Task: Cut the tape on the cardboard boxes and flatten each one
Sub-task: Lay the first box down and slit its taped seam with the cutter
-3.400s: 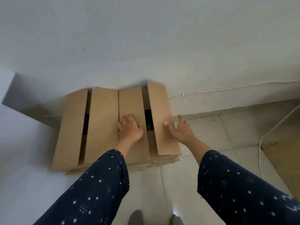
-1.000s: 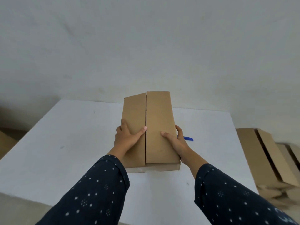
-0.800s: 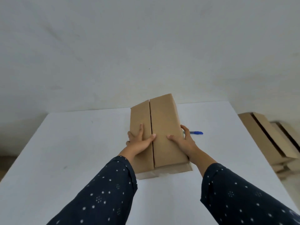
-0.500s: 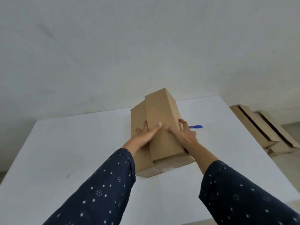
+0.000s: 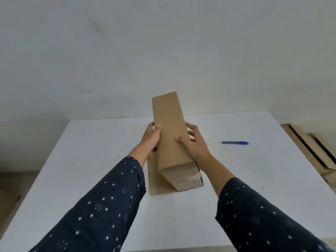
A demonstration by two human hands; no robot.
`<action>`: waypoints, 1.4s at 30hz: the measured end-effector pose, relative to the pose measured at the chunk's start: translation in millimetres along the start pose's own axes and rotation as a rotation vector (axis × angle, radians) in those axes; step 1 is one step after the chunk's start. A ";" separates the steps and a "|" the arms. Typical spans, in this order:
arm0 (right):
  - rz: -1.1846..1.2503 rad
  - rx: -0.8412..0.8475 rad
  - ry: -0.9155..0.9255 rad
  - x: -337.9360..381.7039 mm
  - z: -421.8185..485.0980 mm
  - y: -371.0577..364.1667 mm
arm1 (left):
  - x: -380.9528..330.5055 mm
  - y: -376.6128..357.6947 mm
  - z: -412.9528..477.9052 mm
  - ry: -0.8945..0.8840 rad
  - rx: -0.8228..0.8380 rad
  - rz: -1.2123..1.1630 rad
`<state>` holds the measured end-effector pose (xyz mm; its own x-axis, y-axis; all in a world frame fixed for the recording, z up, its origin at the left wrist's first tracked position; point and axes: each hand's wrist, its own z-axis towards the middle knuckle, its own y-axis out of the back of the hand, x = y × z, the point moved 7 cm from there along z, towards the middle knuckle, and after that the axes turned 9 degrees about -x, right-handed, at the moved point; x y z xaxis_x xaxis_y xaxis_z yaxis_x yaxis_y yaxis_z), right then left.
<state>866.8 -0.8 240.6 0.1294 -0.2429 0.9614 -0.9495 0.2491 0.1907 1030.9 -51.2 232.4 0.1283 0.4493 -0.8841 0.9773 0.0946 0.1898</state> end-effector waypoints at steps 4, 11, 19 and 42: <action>-0.008 0.113 0.085 5.3 -12.0 -34.0 | -6.5 38.2 18.2 -0.130 -0.072 0.215; -0.339 0.257 0.260 -12.5 -1.7 -71.6 | 19.4 53.1 32.6 -0.006 -0.125 0.299; -0.590 0.169 0.362 -24.8 41.0 -29.0 | -6.7 4.0 50.5 -0.102 -0.060 0.412; -0.093 -0.223 -0.382 -125.9 115.7 114.6 | -28.9 -122.0 72.9 -0.011 0.181 0.386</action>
<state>708.6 -50.2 118.5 0.0566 -0.5919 0.8041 -0.8488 0.3955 0.3508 920.3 -140.5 203.7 0.4914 0.4111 -0.7678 0.8709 -0.2370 0.4305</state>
